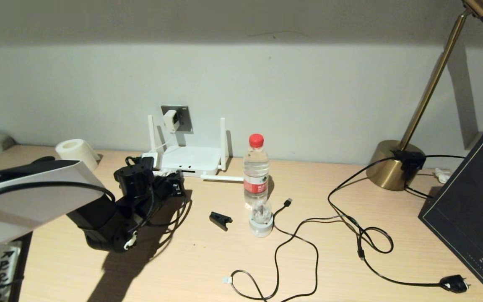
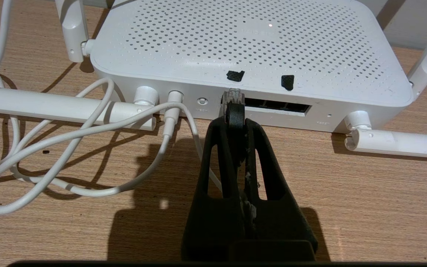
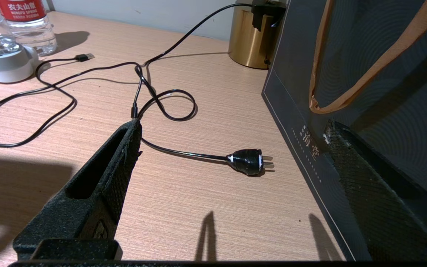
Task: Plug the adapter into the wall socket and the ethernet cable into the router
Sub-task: Plug cable into router interface
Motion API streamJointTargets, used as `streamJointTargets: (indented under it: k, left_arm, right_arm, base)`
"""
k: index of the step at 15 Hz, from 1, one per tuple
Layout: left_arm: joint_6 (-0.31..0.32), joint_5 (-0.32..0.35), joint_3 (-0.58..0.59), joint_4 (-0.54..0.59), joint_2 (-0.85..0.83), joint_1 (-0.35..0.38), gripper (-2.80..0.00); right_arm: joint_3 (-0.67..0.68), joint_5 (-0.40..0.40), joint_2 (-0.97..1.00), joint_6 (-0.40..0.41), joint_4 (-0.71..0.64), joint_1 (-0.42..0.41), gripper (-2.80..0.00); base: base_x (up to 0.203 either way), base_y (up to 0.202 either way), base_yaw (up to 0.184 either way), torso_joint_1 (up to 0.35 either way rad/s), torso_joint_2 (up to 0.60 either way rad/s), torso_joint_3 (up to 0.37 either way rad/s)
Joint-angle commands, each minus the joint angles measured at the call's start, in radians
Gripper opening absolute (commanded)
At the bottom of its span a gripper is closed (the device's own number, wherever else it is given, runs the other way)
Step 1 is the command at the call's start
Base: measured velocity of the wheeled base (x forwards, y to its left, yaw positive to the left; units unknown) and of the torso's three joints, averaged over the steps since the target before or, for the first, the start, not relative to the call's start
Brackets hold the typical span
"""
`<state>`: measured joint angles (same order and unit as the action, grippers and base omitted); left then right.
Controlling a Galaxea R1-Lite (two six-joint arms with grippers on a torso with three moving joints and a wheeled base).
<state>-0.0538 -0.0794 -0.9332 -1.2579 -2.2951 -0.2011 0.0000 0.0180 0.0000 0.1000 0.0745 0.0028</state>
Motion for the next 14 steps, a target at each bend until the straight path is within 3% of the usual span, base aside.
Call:
streamJointTargets:
  k: [1,14]
  left_arm:
    - [0.0,0.0,-0.004,-0.008,-0.003,0.0,-2.8]
    - [0.0,0.0,-0.007,-0.006,-0.007,-0.001,-2.8]
  right_arm:
    - [0.029,0.0,0.002,0.001,0.001,0.0,0.0]
    - [0.029,0.0,0.002,0.001,0.001,0.0,0.0]
  base:
    - [0.0,0.0,0.0,0.0,0.0,0.0]
    - [0.0,0.0,0.0,0.0,0.0,0.0]
